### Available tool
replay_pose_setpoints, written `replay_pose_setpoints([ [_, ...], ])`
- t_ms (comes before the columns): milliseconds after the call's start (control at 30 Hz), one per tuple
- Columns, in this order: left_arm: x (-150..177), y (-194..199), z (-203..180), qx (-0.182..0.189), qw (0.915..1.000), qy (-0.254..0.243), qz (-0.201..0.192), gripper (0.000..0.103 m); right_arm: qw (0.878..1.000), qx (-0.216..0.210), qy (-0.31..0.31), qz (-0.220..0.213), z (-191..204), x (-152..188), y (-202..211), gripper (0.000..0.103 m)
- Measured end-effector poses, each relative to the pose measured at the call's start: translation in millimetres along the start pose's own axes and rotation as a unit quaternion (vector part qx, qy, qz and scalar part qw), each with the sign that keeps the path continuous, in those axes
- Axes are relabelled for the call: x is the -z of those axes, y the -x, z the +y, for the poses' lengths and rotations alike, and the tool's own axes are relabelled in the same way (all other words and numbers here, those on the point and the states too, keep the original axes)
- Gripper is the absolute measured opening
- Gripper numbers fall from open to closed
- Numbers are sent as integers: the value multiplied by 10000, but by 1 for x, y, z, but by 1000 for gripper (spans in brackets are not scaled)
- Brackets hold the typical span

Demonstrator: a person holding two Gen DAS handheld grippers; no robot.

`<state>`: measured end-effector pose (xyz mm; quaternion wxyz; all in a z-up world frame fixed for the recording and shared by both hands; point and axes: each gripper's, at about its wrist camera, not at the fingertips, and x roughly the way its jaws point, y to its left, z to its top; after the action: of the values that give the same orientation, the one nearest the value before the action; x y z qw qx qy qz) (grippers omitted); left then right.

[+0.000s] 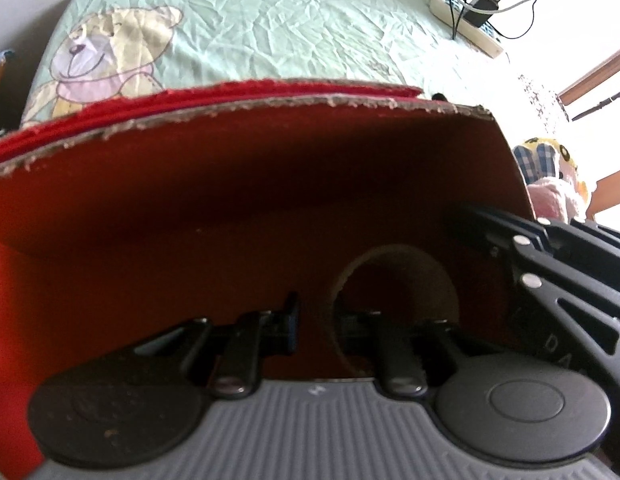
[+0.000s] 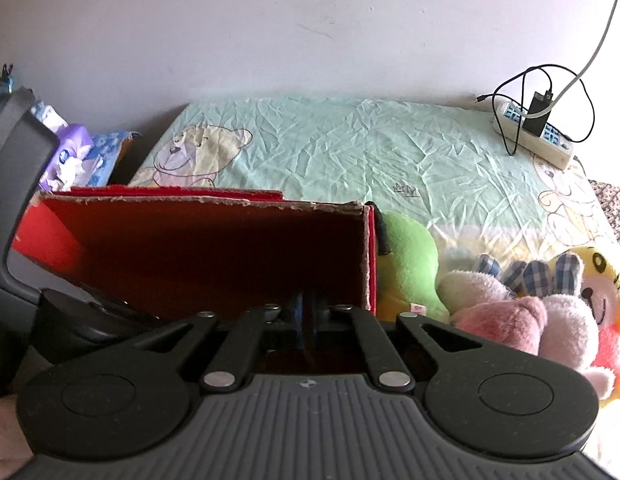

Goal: Organize objects
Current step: 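Lower the tape roll onto the box floor and open both grippers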

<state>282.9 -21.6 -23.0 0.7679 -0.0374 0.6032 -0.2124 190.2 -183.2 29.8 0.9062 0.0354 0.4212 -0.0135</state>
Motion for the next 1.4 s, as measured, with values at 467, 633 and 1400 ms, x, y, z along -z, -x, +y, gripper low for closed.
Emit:
replay_pose_setpoints([
  [467,2,12,14,417,9980,342,-318,18,9981,-324,-528,-36,-9,7,15,8],
  [633,7,27,20,214,9966,447,-657,18,9958,-740,-513,169,-4,12,24,9],
  [1400,8,17,18,-1294,9903,241,-446,19,9825,-858,-156,1648,42,27,-19,9],
])
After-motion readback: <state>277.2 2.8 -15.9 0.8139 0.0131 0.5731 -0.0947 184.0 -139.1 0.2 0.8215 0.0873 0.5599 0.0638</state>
